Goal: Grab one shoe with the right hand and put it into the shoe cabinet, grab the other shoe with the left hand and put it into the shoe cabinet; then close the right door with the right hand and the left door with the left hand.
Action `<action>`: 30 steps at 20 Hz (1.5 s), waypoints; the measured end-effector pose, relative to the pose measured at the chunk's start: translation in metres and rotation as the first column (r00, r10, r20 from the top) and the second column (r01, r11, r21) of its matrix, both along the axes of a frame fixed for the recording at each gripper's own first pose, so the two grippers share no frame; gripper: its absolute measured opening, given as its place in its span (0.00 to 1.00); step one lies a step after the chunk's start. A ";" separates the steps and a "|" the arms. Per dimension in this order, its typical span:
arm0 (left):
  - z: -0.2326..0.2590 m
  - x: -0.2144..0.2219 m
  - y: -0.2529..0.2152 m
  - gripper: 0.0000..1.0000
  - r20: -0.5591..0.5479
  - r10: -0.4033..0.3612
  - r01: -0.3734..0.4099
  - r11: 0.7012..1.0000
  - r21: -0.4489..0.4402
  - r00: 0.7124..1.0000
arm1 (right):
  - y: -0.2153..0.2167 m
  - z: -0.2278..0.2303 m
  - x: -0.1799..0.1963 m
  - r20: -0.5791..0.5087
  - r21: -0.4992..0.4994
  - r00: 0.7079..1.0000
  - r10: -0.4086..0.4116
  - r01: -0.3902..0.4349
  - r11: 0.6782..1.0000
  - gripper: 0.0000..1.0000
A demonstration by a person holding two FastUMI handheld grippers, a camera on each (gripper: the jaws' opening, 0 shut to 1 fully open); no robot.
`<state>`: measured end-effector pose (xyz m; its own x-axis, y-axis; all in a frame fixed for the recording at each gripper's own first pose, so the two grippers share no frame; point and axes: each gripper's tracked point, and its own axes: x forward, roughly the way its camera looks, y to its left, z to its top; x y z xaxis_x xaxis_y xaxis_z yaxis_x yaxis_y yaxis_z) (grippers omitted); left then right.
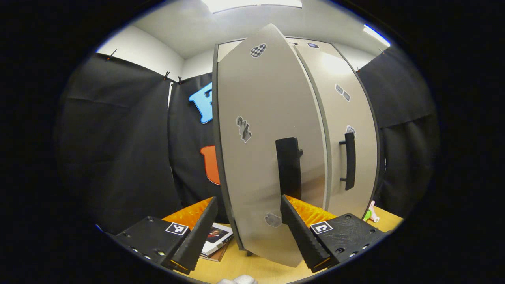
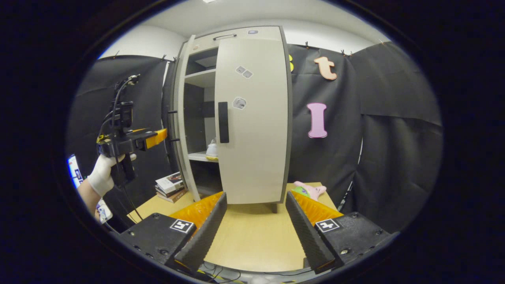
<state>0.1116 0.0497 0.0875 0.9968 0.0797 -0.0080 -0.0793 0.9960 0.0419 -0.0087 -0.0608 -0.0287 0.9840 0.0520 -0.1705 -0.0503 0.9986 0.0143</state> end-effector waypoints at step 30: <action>-0.022 -0.170 -0.016 0.96 -0.075 -0.071 0.067 0.996 -0.060 0.995 | 0.052 0.051 0.013 0.133 0.023 0.991 -0.008 0.005 1.000 0.97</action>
<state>-0.0580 0.0341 0.0655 0.9961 0.0078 -0.0877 -0.0089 0.9999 -0.0121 0.0046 -0.0088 0.0226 0.9982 0.0480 -0.0368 -0.0469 0.9984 0.0304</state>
